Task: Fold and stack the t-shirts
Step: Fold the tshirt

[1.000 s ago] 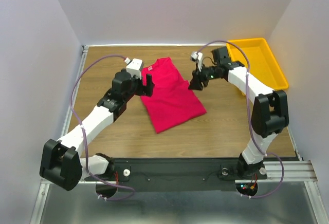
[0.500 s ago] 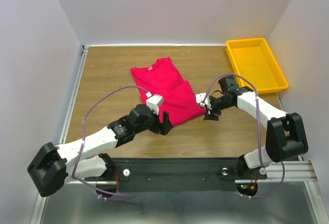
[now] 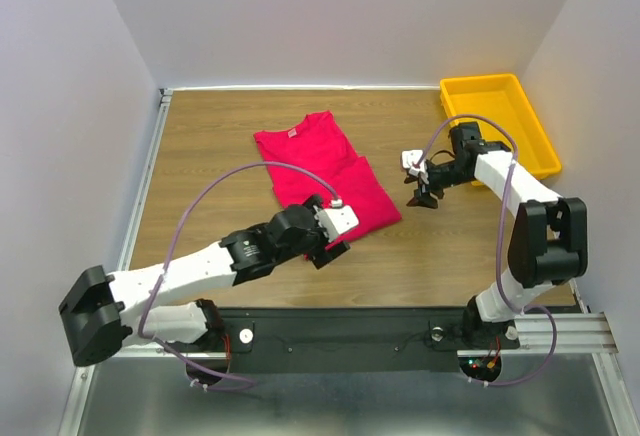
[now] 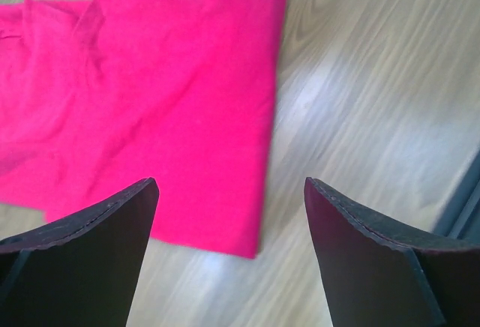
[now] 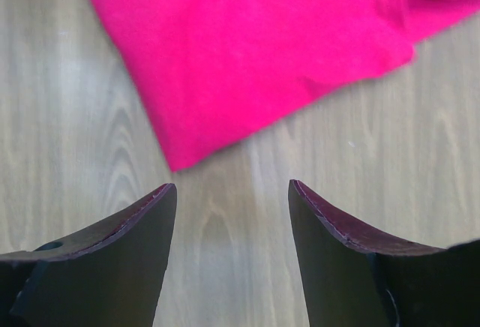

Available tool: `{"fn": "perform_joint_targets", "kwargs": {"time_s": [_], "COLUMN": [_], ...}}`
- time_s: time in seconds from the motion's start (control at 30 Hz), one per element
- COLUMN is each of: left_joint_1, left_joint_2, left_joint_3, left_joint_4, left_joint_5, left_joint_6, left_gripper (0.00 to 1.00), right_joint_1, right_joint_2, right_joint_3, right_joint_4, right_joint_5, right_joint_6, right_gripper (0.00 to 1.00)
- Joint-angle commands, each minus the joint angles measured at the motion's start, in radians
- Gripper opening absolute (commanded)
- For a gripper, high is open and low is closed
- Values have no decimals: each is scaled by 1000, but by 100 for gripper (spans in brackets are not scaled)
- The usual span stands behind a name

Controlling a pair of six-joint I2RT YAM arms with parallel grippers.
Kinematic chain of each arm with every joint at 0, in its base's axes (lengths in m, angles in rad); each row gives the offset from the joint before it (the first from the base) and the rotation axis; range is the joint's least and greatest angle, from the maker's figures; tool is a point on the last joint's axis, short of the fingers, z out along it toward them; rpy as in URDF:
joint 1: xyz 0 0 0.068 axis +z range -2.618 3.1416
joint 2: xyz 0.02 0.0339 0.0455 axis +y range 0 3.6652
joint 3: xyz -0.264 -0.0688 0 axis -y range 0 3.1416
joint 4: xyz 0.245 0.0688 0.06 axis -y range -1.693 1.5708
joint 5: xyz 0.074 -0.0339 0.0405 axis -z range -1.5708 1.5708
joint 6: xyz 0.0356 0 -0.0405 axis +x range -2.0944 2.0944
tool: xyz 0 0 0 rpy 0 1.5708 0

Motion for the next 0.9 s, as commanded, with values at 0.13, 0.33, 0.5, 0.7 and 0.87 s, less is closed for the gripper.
{"fn": "perform_joint_targets", "kwargs": {"time_s": [0.13, 0.33, 0.5, 0.7, 0.87], "left_joint_1": [-95, -104, -104, -102, -90], "left_joint_2": [188, 370, 439, 450, 481], "left_joint_3": [-28, 18, 50, 78, 107], "left_joint_4": [-124, -126, -112, -149, -219], "left_joint_5": [-100, -172, -224, -252, -255], "left_joint_6": [169, 143, 114, 80, 61], "left_gripper": [88, 83, 83, 82, 81], "right_joint_1": [28, 30, 31, 31, 31], "right_joint_2": [129, 172, 173, 178, 189], "right_joint_3": [60, 98, 99, 98, 109], "right_joint_4": [-275, -274, -274, -274, -274], "right_joint_5": [-103, -91, -83, -72, -63], "right_joint_6": [-219, -204, -204, -206, -200], "right_gripper": [67, 66, 66, 66, 66]}}
